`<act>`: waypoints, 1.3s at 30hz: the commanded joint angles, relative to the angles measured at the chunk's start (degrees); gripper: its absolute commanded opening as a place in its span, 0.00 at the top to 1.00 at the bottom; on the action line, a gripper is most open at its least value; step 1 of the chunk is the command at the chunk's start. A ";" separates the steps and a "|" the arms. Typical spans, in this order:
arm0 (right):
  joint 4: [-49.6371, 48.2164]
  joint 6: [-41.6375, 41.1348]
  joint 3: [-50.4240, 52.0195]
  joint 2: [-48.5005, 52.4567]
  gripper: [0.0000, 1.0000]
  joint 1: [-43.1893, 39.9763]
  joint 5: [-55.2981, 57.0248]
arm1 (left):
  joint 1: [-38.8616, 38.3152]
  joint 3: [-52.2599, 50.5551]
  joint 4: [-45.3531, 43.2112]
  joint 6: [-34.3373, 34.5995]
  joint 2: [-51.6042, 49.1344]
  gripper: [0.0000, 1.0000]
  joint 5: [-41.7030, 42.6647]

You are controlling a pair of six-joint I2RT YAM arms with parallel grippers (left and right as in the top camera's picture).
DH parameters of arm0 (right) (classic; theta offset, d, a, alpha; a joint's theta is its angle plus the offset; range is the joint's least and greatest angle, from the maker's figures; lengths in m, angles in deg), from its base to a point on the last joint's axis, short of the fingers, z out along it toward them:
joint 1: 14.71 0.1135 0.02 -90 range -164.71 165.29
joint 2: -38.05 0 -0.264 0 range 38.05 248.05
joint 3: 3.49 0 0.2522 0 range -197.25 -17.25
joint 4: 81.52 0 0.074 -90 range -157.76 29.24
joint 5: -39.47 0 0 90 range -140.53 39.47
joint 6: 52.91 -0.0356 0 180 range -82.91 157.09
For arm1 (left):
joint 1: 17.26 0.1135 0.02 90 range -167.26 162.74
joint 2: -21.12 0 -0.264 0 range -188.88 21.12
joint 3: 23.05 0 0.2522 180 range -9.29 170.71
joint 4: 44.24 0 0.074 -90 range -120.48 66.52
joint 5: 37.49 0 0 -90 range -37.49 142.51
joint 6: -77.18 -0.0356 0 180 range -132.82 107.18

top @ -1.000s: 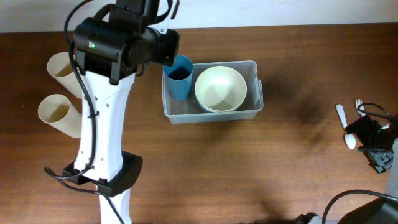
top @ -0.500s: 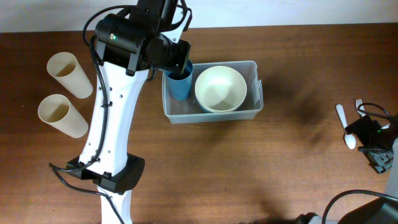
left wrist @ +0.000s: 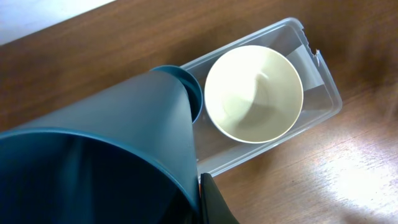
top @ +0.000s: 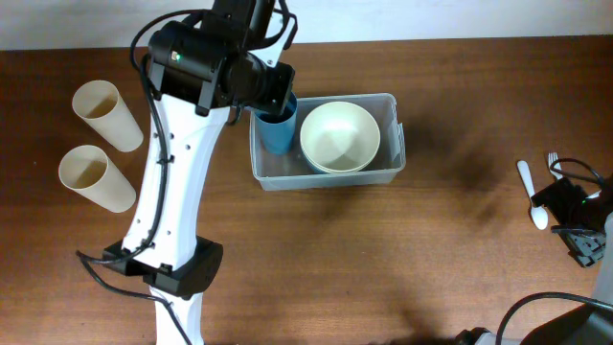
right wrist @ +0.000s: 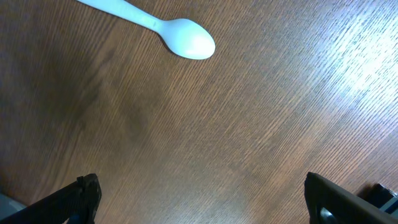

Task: Pack container
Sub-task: 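Carry the blue cup right and drop it into the container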

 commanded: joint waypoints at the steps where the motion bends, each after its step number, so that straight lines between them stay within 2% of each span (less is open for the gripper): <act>1: 0.00 -0.48 -0.02 -0.04 0.01 -0.13 -0.13 | 0.07 -0.83 -0.31 0.55 -0.11 0.98 0.61; 22: 0.00 -0.48 -0.02 -0.04 0.01 -0.13 -0.13 | 0.07 -1.03 -2.80 0.50 -1.84 0.98 0.63; 35: 0.00 -0.48 -0.02 -0.04 0.01 -0.13 -0.13 | 0.07 -1.03 -0.83 0.52 -4.20 0.98 0.63; 37: 0.00 -0.48 -0.02 -0.04 0.01 -0.13 -0.13 | 0.07 -1.03 -1.01 0.52 -4.20 0.98 0.66; 39: 0.00 -0.48 -0.02 -0.04 0.01 -0.13 -0.13 | 0.07 -1.03 -1.03 0.50 -4.20 0.90 0.66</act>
